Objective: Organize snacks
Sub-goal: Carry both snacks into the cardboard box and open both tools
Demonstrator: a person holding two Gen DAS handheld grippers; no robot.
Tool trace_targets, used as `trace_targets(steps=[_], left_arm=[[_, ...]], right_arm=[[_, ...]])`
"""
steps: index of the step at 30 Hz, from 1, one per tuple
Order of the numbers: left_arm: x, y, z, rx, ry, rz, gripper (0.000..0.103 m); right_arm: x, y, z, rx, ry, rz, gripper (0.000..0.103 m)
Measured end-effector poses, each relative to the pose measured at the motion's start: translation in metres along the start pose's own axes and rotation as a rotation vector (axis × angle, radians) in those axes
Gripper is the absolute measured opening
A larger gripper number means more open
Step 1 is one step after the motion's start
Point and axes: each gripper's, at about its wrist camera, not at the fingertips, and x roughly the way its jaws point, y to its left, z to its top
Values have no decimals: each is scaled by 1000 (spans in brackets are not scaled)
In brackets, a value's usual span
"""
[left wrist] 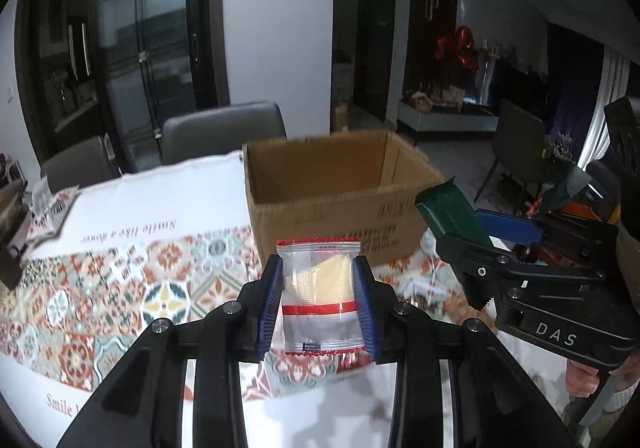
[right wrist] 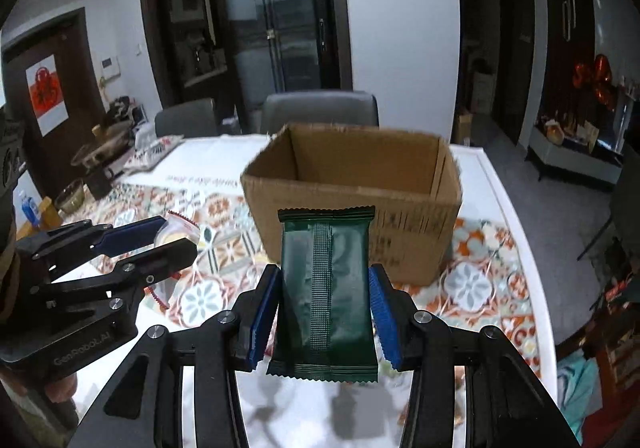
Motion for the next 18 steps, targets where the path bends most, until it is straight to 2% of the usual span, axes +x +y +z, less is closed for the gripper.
trace_targets(steps=[7, 18], left_arm=[[6, -2, 39, 24, -25, -2, 34], [48, 10, 94, -18, 1, -55, 34]], right_arm=[[-4, -13, 37, -11, -36, -16, 45], [23, -31, 87, -13, -13, -12, 46]])
